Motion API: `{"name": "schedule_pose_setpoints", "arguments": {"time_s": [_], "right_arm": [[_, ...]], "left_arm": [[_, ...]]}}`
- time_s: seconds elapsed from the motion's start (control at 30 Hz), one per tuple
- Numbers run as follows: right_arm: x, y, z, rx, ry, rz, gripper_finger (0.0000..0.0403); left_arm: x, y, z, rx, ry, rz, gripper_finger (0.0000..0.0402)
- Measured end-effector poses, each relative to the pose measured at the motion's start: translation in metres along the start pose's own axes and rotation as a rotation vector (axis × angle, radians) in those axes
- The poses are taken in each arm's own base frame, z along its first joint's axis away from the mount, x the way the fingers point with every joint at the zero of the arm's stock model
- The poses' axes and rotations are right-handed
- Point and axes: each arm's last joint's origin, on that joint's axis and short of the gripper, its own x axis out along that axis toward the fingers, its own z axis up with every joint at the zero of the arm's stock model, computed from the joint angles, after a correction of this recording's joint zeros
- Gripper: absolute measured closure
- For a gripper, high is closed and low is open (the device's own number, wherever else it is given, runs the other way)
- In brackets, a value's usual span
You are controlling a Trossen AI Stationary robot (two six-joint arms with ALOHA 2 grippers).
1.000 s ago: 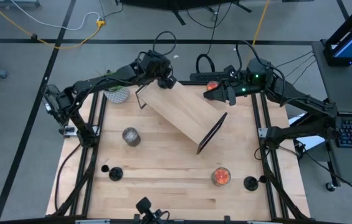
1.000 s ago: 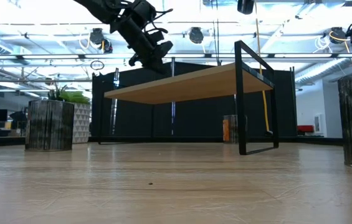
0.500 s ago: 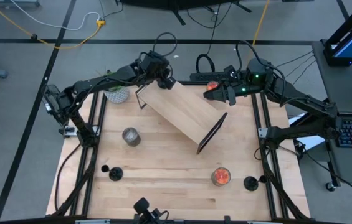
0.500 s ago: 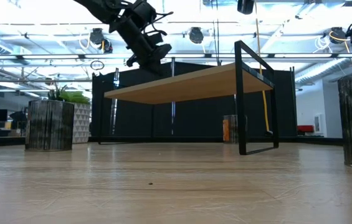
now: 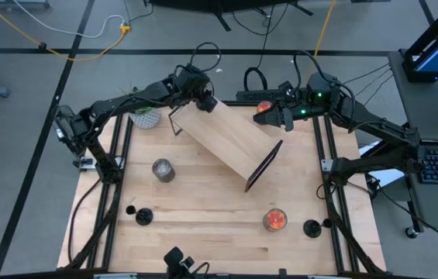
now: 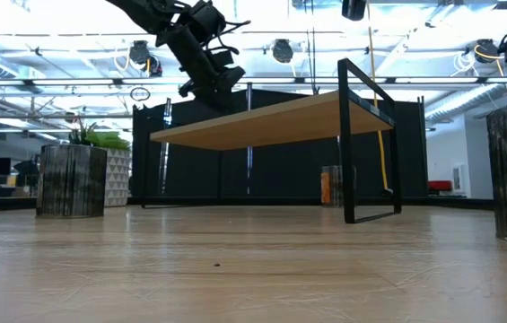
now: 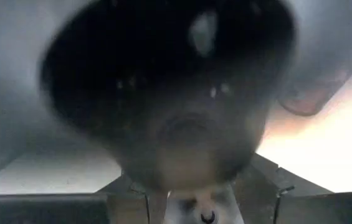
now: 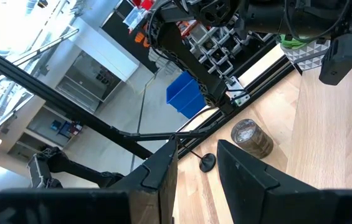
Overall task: Pick & Place candle stick holders
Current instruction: Put the top right candle holder on the shelf, then put the left candle holder on the shelf
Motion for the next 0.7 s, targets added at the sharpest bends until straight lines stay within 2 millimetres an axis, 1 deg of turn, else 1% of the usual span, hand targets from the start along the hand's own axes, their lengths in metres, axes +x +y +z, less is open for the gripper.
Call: {"name": "schedule_pose_setpoints", "arguments": {"time_s": [0.07, 0.2, 0.47, 0.57, 0.7], "right_arm": [[0.0, 0.0, 0.0, 0.0, 0.0, 0.0, 0.0298], [0.0, 0.0, 0.0, 0.0, -0.002, -0.002, 0.0298], [0.0, 0.001, 0.002, -0.009, -0.028, -0.008, 0.0298], [0.0, 0.001, 0.002, -0.012, -0.031, -0.005, 0.0298], [0.0, 0.001, 0.002, -0.012, -0.031, -0.005, 0.0298]], "left_arm": [[0.0, 0.0, -0.002, 0.004, 0.017, 0.005, 0.0223], [-0.007, 0.002, -0.002, 0.01, 0.029, 0.035, 0.0201], [-0.028, 0.007, 0.0, 0.014, 0.042, 0.044, 0.0173], [-0.039, 0.009, 0.002, 0.012, 0.034, 0.044, 0.017], [-0.061, 0.01, 0.005, 0.007, 0.015, 0.034, 0.0169]]}}
